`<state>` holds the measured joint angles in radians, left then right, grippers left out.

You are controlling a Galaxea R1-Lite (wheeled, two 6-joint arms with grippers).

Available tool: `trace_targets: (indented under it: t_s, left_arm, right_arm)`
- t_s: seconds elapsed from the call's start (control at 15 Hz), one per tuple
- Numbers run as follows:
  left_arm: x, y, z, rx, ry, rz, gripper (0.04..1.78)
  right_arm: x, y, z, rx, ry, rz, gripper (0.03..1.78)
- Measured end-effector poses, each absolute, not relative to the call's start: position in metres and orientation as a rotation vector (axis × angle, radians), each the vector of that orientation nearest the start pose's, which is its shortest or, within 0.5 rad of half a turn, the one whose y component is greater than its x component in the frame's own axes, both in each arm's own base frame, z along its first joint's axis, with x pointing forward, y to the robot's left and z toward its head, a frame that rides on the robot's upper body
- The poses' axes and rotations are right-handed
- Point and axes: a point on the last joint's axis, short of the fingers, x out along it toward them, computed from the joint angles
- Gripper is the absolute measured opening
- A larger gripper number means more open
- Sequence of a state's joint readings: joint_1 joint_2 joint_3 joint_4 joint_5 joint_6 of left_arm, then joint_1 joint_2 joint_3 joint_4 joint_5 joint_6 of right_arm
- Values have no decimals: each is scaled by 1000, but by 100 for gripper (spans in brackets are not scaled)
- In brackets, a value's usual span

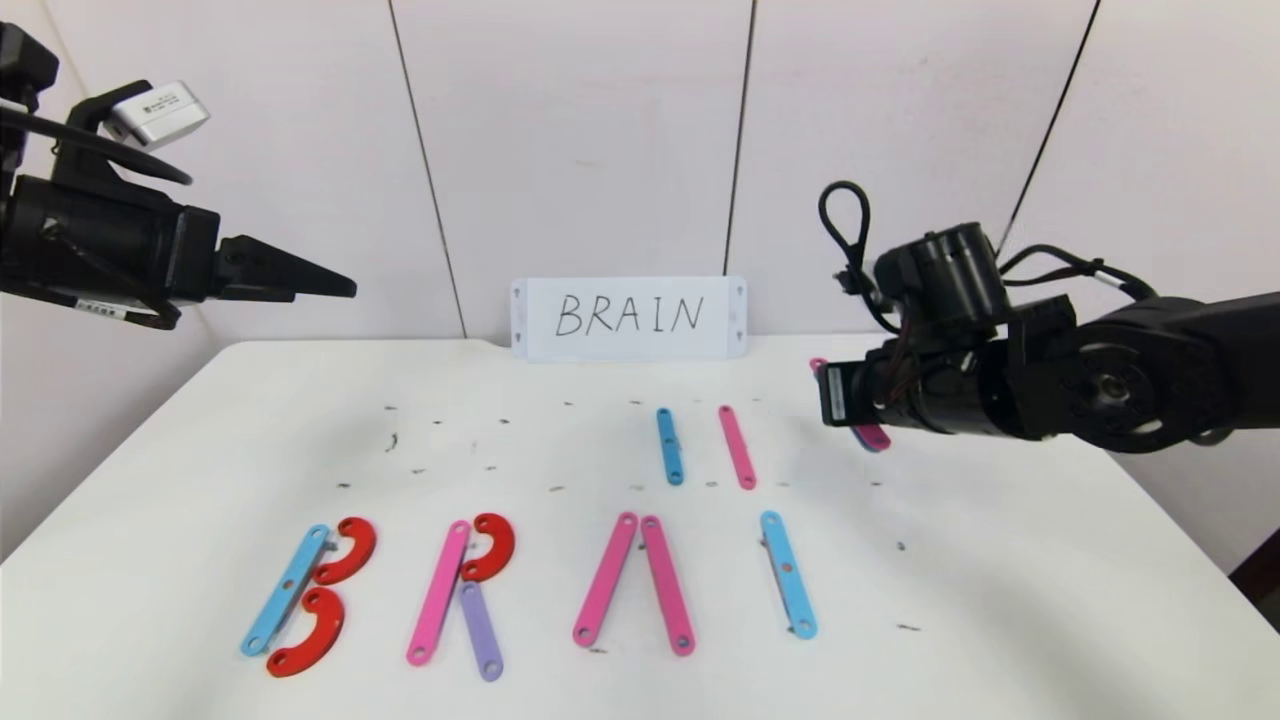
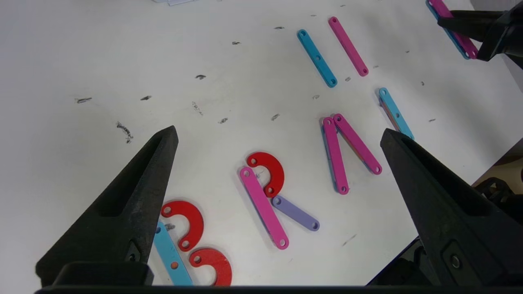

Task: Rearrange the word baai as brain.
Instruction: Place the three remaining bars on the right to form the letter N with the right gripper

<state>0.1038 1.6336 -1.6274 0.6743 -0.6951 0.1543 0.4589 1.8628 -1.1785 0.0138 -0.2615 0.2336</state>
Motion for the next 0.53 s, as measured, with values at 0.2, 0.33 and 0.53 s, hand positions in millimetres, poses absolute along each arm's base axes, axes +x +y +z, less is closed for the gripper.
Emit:
trace_targets:
  t_s: [0.2, 0.33, 0.53]
  left_arm:
    - [270, 14, 313, -124, 589, -615, 174]
    - [270, 14, 312, -126, 590, -619, 174]
    - [270, 14, 312, -126, 589, -618, 174]
  right_arm:
    - [301, 140, 146, -45, 756, 92, 30]
    - [293, 136, 129, -33, 787, 87, 30]
    - [287, 135, 110, -16, 764, 98, 30]
